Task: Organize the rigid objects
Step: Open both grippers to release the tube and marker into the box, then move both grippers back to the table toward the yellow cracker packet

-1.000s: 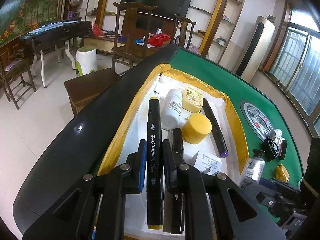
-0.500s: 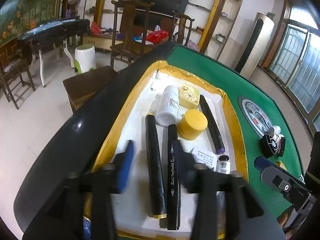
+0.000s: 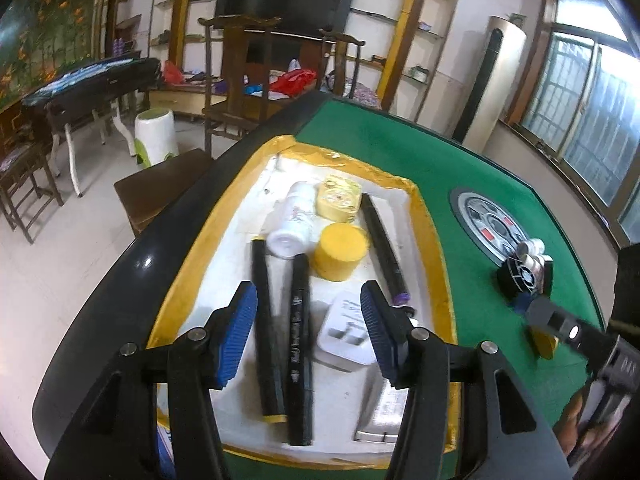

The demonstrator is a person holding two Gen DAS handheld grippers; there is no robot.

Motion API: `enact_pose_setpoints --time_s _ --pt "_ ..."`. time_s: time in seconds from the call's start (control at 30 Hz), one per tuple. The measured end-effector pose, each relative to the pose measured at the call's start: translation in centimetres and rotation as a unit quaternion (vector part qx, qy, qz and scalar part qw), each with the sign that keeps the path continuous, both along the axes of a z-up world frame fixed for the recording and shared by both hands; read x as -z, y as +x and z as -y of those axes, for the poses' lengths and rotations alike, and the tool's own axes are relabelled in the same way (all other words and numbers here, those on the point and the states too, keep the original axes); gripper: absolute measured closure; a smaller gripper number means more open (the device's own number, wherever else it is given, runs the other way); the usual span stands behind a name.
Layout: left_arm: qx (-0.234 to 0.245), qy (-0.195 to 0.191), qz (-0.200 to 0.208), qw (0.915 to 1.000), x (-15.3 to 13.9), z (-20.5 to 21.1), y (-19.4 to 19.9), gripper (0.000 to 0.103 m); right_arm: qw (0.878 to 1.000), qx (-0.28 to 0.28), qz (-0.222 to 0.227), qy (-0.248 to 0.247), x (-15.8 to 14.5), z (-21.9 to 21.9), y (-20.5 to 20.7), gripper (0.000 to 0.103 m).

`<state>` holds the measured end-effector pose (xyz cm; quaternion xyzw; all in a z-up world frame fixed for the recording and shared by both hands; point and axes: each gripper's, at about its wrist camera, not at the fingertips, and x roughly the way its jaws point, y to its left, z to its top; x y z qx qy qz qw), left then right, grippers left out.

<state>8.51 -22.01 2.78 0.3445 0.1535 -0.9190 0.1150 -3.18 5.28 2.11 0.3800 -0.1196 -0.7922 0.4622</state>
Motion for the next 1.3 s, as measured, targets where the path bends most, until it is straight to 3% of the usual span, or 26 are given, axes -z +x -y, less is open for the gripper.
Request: enact_pose_setpoints --time_s 0.23,0.47,0.67,0.77,0.83,0.9,0.97,1.0,1.07,1.2,1.3 --pt "0.041 -0.013 -0.009 0.9990 -1.5 -3.1 -0.8 0.050 0.996 0.087 -0.003 0.015 -0.5 -9.8 -3.1 0.051" --pt "0.081 -0.007 -0.007 0.9966 -1.6 -6.7 -2.3 0.050 0.986 0.148 0.065 0.029 1.8 -15.1 -5.9 0.048" --pt "0.100 -0.025 0.004 0.9947 -1.5 -8.5 -2.4 0.050 0.989 0.076 0.127 0.025 3.1 -13.7 -4.6 0.046" --pt "0.104 -0.025 0.003 0.9943 -1.8 -8.5 -2.2 0.050 0.984 -0.022 0.177 -0.007 3.1 -12.7 -2.2 0.041" --pt "0.102 -0.020 0.001 0.9945 -1.9 -8.3 -2.3 0.050 0.986 -0.057 0.153 0.019 2.0 -11.8 -0.7 0.041" --pt "0.103 -0.011 -0.002 0.9946 -1.9 -8.4 -2.6 0.050 0.994 -0.031 0.070 0.076 0.2 -11.1 0.0 0.039" --pt "0.108 -0.001 -0.002 0.9941 -1.8 -8.7 -2.8 0.050 0.992 0.003 0.011 0.122 -0.8 -10.4 0.0 0.030" --pt "0.112 0.000 -0.001 0.9937 -1.8 -9.0 -2.8 0.050 0.989 0.012 -0.027 0.147 -1.2 -9.5 -0.1 0.027" --pt "0.120 -0.005 0.003 0.9927 -1.8 -9.6 -2.9 0.050 0.983 -0.012 -0.060 0.176 -1.2 -7.9 -0.6 0.026" --pt "0.134 -0.024 0.004 0.9906 -2.6 -10.3 -2.6 0.050 0.963 -0.069 -0.097 0.243 0.0 -5.1 -1.1 0.026" --pt "0.172 -0.012 0.011 0.9850 -2.8 -11.1 -3.0 0.048 0.949 -0.074 -0.114 0.284 1.7 -4.7 -2.2 0.026"
